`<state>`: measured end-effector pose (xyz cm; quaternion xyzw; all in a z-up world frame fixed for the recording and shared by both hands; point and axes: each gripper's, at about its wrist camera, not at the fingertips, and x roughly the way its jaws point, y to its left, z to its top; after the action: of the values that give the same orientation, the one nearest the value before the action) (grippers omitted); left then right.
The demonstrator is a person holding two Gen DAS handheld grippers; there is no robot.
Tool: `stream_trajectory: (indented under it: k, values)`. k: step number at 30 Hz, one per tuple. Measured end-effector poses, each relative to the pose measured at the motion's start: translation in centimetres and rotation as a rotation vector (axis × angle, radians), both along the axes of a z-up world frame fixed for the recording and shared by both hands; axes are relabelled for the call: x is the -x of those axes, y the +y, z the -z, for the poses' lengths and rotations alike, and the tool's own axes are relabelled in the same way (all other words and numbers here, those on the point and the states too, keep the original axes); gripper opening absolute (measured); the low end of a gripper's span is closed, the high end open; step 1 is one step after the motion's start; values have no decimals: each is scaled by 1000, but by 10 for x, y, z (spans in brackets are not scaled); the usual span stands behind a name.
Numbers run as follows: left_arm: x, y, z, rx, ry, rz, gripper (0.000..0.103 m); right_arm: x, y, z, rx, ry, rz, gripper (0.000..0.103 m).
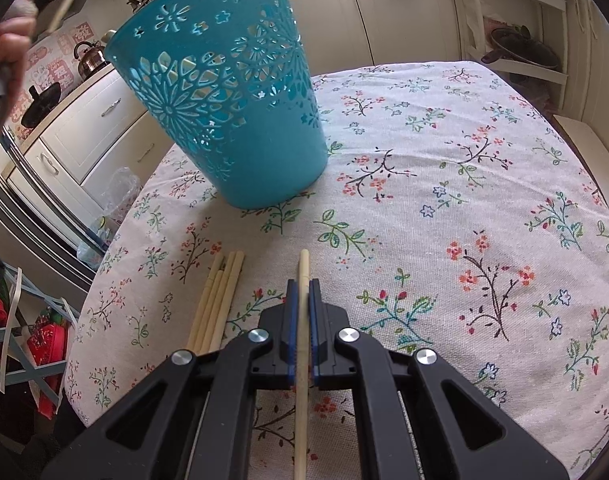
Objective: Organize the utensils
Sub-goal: 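Lower the left tool's chopstick into the teal cup and open, then move the open left tool back from the teal cup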
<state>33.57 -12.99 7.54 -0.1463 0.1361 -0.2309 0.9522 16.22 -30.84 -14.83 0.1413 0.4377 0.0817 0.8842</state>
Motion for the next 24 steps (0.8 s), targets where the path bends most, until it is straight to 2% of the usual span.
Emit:
stream_trajectory:
  k: [4,15,21,24]
  values:
    - [-18,-2,13,10,3,-38,5,0,0,1,-18,2,2,6]
    - [-31,-5,51,-1,38,-62,5,0,-5,1,-41,6,3,6]
    - [-20,-14,59,-74,45,-22,5,0,-5,1,-44,6,3,6]
    - [-13,-22,64,-142,67,14,5,0,-5,1,-43,6,3,6]
